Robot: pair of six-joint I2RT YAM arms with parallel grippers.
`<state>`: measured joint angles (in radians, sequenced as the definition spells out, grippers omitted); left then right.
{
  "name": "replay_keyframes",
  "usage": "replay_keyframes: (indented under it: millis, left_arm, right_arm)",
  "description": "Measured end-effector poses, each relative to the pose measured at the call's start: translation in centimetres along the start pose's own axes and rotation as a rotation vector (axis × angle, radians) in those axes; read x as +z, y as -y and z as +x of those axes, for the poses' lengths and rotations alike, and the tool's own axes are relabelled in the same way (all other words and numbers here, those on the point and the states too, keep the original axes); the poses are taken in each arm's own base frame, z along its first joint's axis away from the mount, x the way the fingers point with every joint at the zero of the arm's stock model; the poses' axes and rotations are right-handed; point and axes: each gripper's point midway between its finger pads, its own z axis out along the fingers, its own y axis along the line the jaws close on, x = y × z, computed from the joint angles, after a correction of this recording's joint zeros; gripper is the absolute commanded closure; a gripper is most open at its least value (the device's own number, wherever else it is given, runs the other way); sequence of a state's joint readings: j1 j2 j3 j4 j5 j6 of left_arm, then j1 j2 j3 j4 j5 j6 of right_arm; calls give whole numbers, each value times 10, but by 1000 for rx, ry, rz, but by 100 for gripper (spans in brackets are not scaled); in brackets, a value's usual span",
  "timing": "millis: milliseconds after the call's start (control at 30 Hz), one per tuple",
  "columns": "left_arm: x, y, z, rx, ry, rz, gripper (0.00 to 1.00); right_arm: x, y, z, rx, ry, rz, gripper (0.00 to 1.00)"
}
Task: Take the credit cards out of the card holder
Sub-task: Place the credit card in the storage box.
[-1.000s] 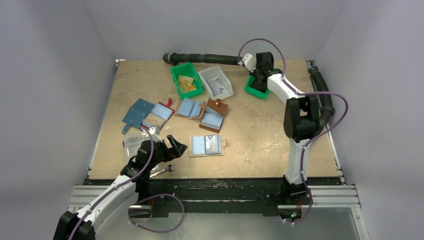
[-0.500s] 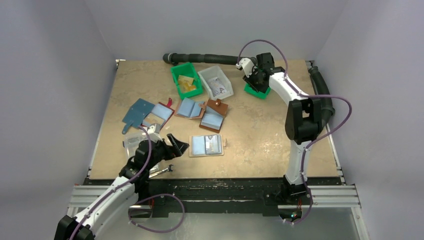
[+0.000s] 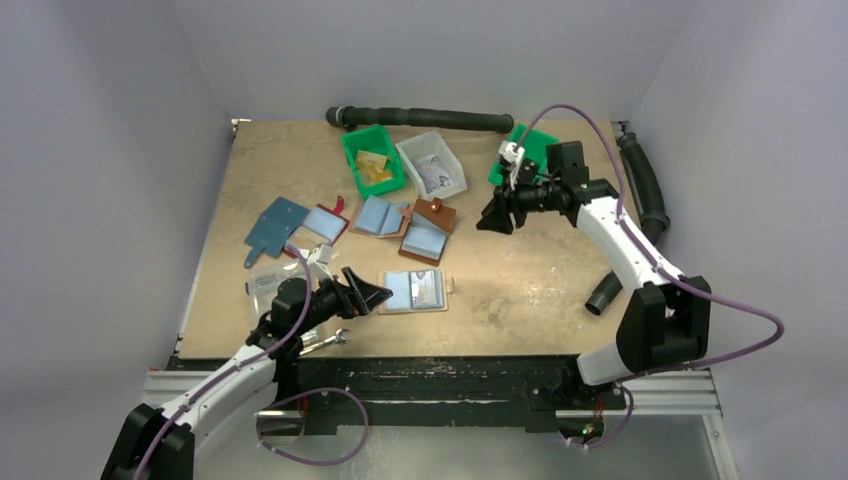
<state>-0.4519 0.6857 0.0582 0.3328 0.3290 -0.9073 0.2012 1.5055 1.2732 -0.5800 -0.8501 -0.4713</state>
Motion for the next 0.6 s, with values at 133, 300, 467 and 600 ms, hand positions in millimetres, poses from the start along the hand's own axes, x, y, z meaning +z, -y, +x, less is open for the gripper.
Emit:
replay_keyframes:
  millis: [133, 300, 467, 600]
  left_arm:
    - [0, 11, -2, -10, 2, 53, 22]
    - [1, 24, -2, -7, 4, 102, 22]
    - [5, 33, 8, 2, -27, 133, 22]
    - [8, 42, 5, -1, -9, 168, 22]
  right_arm:
    - [0, -36, 16, 106, 95, -137, 29]
    - [0, -63, 31, 184, 201, -250, 28]
    - [2, -65, 26, 215, 238, -290, 27]
    - [2, -62, 20, 215, 256, -283, 29]
